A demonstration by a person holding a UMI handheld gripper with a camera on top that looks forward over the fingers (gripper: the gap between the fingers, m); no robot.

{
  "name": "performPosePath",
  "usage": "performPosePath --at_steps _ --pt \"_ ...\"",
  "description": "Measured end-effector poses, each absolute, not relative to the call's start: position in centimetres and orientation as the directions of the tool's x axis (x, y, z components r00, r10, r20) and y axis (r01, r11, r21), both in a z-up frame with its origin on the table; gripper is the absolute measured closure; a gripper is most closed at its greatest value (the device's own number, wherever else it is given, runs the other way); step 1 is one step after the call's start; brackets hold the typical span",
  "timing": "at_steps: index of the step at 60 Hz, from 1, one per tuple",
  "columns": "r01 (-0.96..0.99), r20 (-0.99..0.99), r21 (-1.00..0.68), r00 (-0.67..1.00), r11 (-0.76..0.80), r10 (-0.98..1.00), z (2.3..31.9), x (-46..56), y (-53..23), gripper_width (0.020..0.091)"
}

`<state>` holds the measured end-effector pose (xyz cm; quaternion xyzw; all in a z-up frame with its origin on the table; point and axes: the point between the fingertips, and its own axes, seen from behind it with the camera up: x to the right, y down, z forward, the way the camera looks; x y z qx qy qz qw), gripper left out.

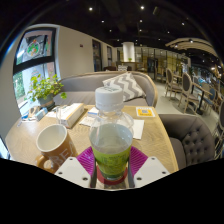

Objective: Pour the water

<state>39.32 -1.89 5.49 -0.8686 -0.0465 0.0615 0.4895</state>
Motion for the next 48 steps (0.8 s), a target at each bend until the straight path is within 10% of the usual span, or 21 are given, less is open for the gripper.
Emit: performPosePath --at_steps 12,19,48 --pt "0.036 -0.046 -0.826 0.99 -0.563 0.131 4.7 39.4 -2.6 0.0534" --pt "-0.011 -0.069 -0.785 0.995 -0.619 0.07 4.9 39.8 -3.9 0.0238" --pt "-0.061 -0.012 -0.696 0.997 -0.716 -0.073 16.5 35.2 -20.9 0.0253"
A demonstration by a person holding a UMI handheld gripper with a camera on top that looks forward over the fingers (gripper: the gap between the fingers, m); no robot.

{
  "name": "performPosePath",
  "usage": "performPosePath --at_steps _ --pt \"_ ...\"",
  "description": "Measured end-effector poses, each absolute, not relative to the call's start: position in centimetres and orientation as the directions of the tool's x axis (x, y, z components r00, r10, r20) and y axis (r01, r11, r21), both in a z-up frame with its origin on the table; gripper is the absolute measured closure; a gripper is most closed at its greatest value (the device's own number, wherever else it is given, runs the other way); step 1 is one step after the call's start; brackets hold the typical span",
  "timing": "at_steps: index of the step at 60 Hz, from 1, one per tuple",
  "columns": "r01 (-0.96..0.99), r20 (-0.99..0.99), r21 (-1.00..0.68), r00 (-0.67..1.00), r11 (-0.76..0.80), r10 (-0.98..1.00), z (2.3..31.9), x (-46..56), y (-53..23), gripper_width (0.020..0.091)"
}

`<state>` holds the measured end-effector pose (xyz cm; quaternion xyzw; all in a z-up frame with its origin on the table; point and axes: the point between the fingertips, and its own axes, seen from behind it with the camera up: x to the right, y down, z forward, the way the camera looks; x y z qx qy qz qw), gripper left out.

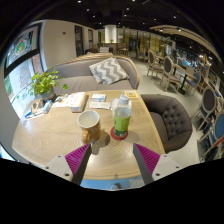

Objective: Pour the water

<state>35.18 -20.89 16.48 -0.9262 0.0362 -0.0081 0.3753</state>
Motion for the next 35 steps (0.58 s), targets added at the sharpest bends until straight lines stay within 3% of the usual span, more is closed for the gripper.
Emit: performPosePath --at_steps 12,35 --pt "-0.089 -0.007 -0.7 0.993 -0.708 -0.118 20.5 31.6 -26.9 0.0253" --pt "-0.065 0.017 -0.738 0.993 -0.672 -0.115 24.4 27.3 -30.0 0.0248"
